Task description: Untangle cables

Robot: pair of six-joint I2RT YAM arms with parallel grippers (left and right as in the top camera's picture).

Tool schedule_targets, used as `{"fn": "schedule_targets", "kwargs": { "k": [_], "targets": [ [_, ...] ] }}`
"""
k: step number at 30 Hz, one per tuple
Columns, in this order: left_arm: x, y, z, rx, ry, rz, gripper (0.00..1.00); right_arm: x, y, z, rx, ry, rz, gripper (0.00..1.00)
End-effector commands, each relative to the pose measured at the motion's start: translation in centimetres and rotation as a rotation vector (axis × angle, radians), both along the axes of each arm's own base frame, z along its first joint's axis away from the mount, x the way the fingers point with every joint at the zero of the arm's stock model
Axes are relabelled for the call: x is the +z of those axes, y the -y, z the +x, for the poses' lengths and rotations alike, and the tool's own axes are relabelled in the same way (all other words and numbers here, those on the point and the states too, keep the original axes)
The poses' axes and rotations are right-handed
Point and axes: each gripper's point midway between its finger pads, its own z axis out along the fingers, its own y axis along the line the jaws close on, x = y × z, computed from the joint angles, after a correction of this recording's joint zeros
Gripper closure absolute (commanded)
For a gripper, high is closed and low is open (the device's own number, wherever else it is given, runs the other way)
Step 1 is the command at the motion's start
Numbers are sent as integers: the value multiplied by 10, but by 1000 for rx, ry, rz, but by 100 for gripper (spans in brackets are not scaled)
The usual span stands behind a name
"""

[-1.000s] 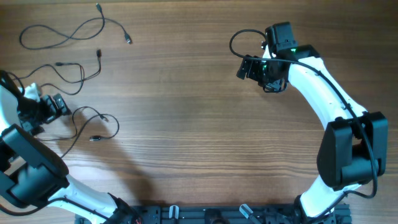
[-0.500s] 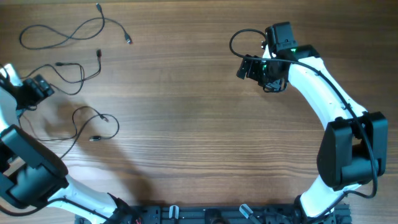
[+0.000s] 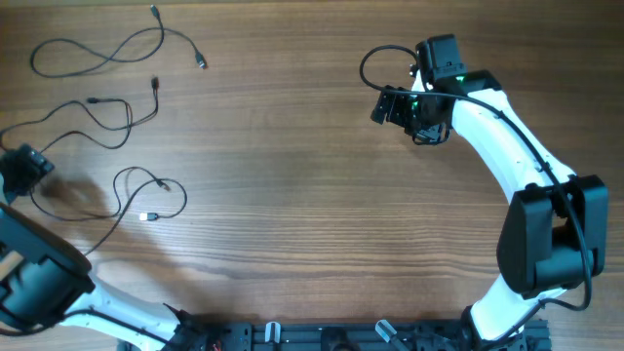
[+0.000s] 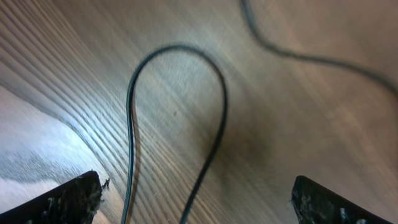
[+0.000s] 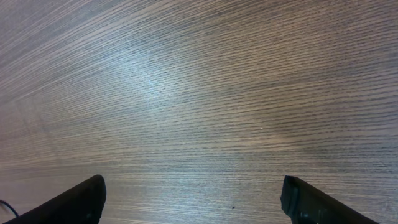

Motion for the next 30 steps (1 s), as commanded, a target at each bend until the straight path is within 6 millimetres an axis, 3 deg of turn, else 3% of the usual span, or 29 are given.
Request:
{"fn": "schedule_targets", "kwargs": {
  "k": [1, 4, 9, 13, 20, 30],
  "targets": [
    [-29, 0, -11, 28, -67, -37, 6, 1, -1, -1, -4, -2, 14, 8],
    [-42, 1, -13, 27, -89, -59, 19, 1, -2, 0, -4, -2, 14, 8],
    [-50, -6, -11, 35, -78, -47, 70, 1, -1, -2, -3, -9, 11, 8],
    [-48, -16, -15, 55, -74, -20, 96, 1, -1, -2, -4, -9, 12, 8],
    [-38, -45, -49, 145, -215, 126, 96, 1, -1, -2, -8, -12, 13, 8],
    [-33, -55, -42, 104, -206, 169, 96, 0, -1, -3, -7, -14, 12, 8]
  ]
}}
